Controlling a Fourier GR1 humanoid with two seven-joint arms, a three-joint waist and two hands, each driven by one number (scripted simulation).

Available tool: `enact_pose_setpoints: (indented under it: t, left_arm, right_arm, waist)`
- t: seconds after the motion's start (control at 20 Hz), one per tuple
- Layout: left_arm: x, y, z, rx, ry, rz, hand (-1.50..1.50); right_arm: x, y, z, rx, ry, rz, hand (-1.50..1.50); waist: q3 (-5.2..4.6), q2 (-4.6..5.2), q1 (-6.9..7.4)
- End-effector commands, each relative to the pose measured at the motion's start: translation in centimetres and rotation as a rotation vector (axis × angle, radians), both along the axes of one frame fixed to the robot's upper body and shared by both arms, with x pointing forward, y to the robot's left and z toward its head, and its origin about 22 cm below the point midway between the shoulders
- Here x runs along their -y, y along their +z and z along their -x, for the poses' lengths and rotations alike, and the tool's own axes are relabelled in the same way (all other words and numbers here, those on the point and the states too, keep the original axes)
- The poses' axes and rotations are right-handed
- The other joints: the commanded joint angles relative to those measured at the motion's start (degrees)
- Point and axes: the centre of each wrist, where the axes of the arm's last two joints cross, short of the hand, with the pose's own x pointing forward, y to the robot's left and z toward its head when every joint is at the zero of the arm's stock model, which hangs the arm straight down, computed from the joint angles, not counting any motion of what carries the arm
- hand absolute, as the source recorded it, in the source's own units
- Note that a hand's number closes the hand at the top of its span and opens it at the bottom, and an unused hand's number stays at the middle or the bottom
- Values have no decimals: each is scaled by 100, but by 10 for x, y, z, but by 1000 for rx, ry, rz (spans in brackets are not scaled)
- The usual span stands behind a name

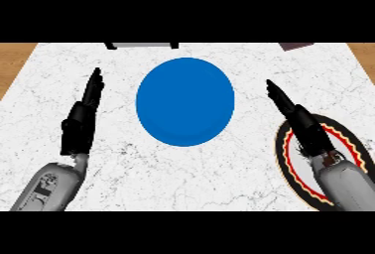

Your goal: Pick the sweet potato from the plate and place it in the plate

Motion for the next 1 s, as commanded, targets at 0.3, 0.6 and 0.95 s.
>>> enact_pose_setpoints:
  t: [0.3, 0.6, 0.95]
  left_arm:
    - [-82, -44, 48, -165, 109, -183, 0]
    - [-102, -60, 77, -171, 101, -174, 0]
    - [-108, -61, 82, -152, 75, -175, 0]
  right_arm:
    - [96, 61, 9, 292, -425, 220, -150]
    - [40, 22, 69, 633, -664, -145, -150]
    - [28, 23, 154, 551, -548, -61, -150]
  waist:
    - [-113, -15, -125]
    - [-30, 17, -159]
    - [-33, 77, -8]
